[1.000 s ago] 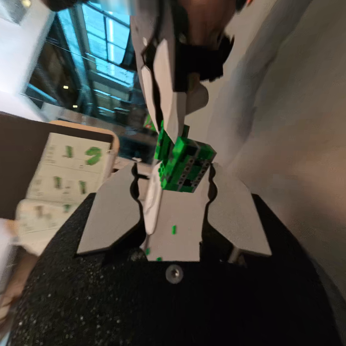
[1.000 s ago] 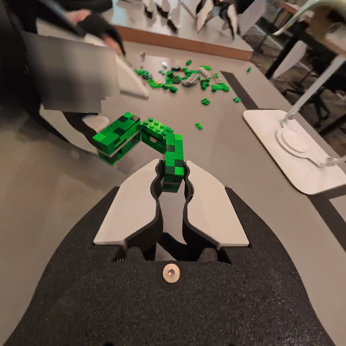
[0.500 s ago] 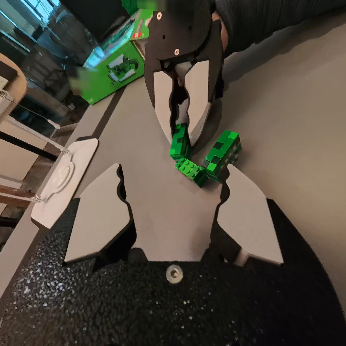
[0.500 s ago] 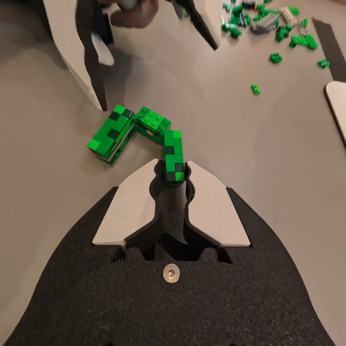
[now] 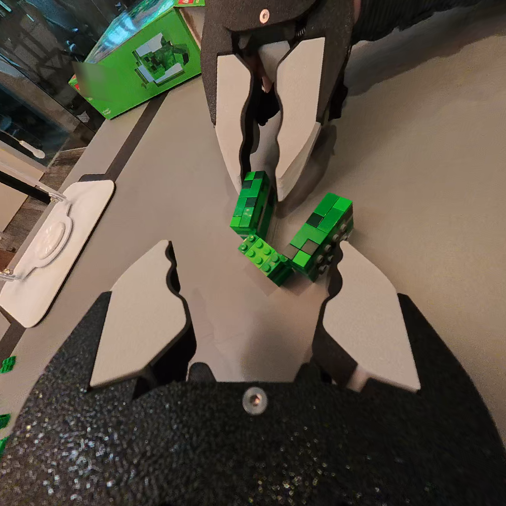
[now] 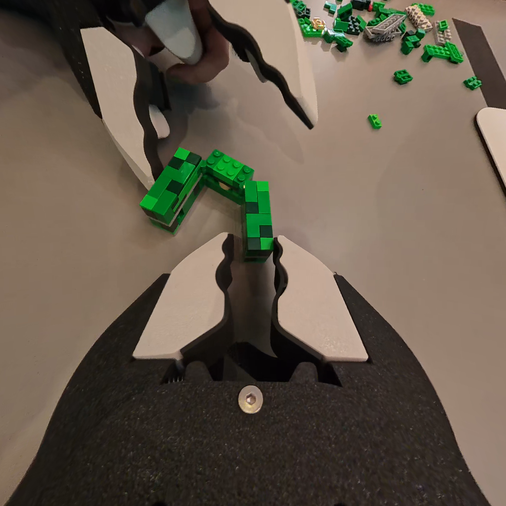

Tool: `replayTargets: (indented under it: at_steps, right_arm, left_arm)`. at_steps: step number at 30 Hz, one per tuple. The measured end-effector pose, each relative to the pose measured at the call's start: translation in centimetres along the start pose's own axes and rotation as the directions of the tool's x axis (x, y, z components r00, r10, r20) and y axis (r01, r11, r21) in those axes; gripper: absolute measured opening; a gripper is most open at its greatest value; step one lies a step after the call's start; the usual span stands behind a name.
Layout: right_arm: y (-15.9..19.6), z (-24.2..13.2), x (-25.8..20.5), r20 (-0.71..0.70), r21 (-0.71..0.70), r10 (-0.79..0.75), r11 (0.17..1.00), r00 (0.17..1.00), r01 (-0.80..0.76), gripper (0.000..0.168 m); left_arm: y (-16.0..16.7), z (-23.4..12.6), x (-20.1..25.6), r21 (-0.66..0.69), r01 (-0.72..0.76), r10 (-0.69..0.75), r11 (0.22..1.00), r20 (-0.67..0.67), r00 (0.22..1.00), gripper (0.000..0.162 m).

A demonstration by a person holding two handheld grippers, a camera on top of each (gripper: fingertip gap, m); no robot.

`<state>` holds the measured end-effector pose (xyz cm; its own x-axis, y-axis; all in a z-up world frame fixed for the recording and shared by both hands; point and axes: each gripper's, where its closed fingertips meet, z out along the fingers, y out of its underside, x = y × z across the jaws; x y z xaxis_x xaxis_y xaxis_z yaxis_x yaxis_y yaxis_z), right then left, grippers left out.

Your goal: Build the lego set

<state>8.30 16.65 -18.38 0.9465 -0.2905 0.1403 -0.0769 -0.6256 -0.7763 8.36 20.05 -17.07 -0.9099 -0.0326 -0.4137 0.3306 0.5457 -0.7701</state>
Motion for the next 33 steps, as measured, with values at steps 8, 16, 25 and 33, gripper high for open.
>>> replayTargets:
  at_steps: [8,16,25,33]
  right_arm:
    - [0.1,0.0,0.1,-0.179,-0.029,0.088,0.995,0.98,-0.095,0.02]
    - [0.0,-0.1,-0.6,-0.289,-0.054,0.1,0.991,0.952,-0.121,0.02]
    - [-2.0,-3.9,-0.5,-0.294,0.167,0.108,0.984,0.95,-0.06,0.028]
    - [-4.2,-3.2,-2.7,-0.316,0.196,0.202,0.97,0.927,-0.144,0.052]
  left_arm:
    - [0.1,0.1,-0.2,0.003,0.019,-0.019,1.0,0.008,1.0,0.106]
    - [0.1,0.0,-0.1,0.005,0.009,-0.009,1.0,0.009,1.0,0.106]
    - [1.0,-1.0,0.3,-0.044,0.007,-0.009,0.999,-0.049,0.999,0.105]
    - [0.3,-3.2,-2.1,0.091,0.198,-0.191,0.976,-0.076,0.979,0.103]
